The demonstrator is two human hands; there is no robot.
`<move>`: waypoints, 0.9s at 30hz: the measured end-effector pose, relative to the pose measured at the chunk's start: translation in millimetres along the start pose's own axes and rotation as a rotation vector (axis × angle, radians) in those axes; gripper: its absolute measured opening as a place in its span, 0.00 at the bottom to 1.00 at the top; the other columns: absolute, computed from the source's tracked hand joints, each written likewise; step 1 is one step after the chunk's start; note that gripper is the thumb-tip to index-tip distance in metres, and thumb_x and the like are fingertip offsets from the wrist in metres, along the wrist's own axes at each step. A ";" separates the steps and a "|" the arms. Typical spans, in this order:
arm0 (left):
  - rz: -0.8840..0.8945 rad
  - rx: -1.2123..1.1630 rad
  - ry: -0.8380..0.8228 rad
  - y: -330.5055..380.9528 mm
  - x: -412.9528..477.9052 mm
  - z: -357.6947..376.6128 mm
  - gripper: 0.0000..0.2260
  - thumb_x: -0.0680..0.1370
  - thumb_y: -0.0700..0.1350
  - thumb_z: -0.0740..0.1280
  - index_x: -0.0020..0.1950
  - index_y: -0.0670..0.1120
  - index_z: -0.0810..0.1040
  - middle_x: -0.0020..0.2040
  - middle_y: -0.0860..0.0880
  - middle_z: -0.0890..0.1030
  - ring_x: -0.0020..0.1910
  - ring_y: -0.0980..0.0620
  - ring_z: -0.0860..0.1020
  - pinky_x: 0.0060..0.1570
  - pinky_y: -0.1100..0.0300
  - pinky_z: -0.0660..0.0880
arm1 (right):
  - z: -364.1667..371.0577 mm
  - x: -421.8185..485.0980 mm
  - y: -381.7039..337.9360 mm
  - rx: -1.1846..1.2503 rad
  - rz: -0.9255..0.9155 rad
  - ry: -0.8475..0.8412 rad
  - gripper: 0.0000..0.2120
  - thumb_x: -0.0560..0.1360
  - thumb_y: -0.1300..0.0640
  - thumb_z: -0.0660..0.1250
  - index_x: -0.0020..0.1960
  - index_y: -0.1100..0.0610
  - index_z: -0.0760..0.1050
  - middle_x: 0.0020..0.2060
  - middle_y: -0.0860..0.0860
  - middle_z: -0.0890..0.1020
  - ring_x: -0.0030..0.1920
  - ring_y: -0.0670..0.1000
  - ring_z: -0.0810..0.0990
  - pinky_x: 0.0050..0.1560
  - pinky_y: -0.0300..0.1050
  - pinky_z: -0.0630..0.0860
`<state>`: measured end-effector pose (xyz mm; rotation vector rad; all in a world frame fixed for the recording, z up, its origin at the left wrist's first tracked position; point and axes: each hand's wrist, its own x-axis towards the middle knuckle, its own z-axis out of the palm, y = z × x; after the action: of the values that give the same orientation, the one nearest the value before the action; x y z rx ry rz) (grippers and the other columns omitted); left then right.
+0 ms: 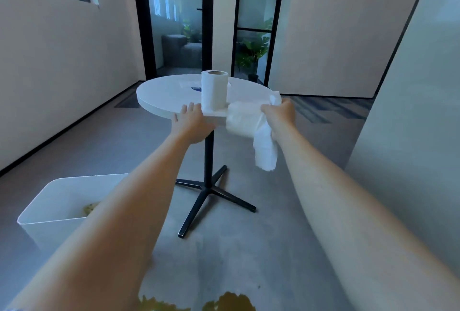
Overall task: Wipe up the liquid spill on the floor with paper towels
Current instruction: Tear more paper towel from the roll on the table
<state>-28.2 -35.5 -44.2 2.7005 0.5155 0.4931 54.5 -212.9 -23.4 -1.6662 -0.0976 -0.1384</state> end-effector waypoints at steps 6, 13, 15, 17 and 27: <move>0.135 0.259 -0.015 -18.4 15.8 31.6 0.34 0.80 0.59 0.55 0.78 0.43 0.45 0.79 0.45 0.47 0.78 0.45 0.42 0.74 0.43 0.39 | 23.5 46.3 -7.2 -0.135 0.021 0.110 0.17 0.75 0.64 0.62 0.63 0.58 0.67 0.49 0.49 0.72 0.47 0.53 0.74 0.47 0.44 0.73; 0.158 0.273 0.084 -20.5 17.7 44.2 0.39 0.77 0.60 0.62 0.77 0.42 0.47 0.77 0.43 0.49 0.77 0.43 0.43 0.74 0.44 0.39 | 49.0 74.7 -4.8 -0.331 0.062 0.010 0.15 0.77 0.66 0.62 0.63 0.63 0.71 0.58 0.55 0.78 0.56 0.56 0.77 0.47 0.45 0.74; 0.163 0.253 0.093 -22.0 18.7 44.1 0.39 0.77 0.60 0.62 0.77 0.42 0.46 0.78 0.44 0.49 0.77 0.43 0.43 0.74 0.44 0.38 | 53.5 79.5 -6.2 -0.344 0.062 -0.015 0.14 0.77 0.66 0.61 0.62 0.63 0.72 0.55 0.55 0.78 0.48 0.54 0.78 0.44 0.43 0.72; 0.168 0.242 0.096 -23.3 18.9 45.2 0.40 0.76 0.61 0.62 0.77 0.43 0.47 0.78 0.44 0.49 0.77 0.43 0.43 0.74 0.44 0.38 | 57.6 84.1 -9.7 -0.339 0.074 -0.048 0.14 0.78 0.66 0.59 0.63 0.64 0.71 0.45 0.54 0.75 0.36 0.50 0.71 0.41 0.40 0.69; 0.188 0.236 0.091 -25.1 17.2 45.2 0.45 0.73 0.62 0.66 0.78 0.43 0.46 0.77 0.45 0.49 0.77 0.44 0.43 0.74 0.44 0.38 | 93.3 74.1 -22.3 -0.102 0.223 -0.156 0.11 0.76 0.70 0.55 0.35 0.61 0.64 0.43 0.55 0.75 0.38 0.53 0.74 0.33 0.39 0.68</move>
<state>-2.5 -18.6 -89.2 2.9817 0.3648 0.6449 127.5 -119.2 0.6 -1.7760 -0.0219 0.1576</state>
